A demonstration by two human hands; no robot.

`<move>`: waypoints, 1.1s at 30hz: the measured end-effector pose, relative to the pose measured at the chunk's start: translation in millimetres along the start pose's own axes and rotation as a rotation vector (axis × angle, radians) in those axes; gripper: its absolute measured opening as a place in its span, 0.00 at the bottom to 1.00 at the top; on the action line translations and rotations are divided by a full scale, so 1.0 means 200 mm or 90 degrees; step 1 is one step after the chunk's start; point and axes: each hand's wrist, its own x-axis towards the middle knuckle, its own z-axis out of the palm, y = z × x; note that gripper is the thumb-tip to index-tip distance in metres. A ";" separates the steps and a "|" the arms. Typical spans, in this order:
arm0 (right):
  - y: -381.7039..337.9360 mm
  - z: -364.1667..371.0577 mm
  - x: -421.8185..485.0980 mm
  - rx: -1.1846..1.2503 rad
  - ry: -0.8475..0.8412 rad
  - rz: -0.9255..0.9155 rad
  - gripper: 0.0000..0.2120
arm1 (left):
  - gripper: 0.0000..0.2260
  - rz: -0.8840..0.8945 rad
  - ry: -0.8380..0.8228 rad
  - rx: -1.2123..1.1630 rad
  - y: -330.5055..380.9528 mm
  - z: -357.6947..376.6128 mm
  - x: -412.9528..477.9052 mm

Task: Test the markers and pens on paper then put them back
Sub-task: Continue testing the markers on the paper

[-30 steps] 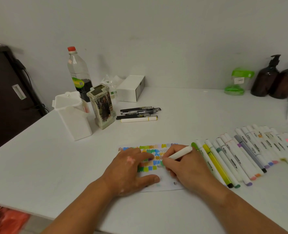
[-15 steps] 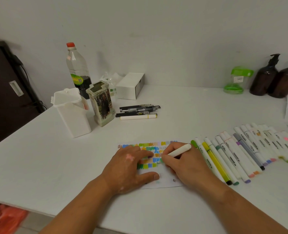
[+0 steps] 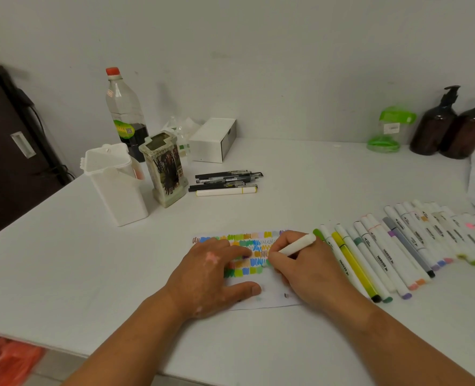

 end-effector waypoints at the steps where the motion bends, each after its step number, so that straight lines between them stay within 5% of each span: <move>1: 0.00 0.00 0.00 -0.005 -0.006 0.002 0.04 | 0.34 0.001 0.001 0.001 0.00 0.00 0.00; 9: 0.00 0.00 0.00 -0.018 -0.003 0.013 0.06 | 0.34 0.011 0.002 -0.002 0.00 0.00 0.00; 13: 0.00 -0.02 0.00 0.099 0.069 0.022 0.07 | 0.32 -0.007 0.007 -0.045 0.00 -0.01 0.00; 18: -0.04 -0.03 0.00 0.325 0.035 0.046 0.12 | 0.13 -0.066 0.070 -0.219 -0.01 -0.03 0.00; 25: -0.04 -0.03 -0.01 0.370 0.013 0.012 0.09 | 0.10 -0.131 0.127 -0.407 -0.02 -0.04 -0.01; 33: -0.04 -0.03 -0.01 0.413 0.008 -0.043 0.02 | 0.08 -0.071 0.130 -0.400 0.00 -0.05 -0.02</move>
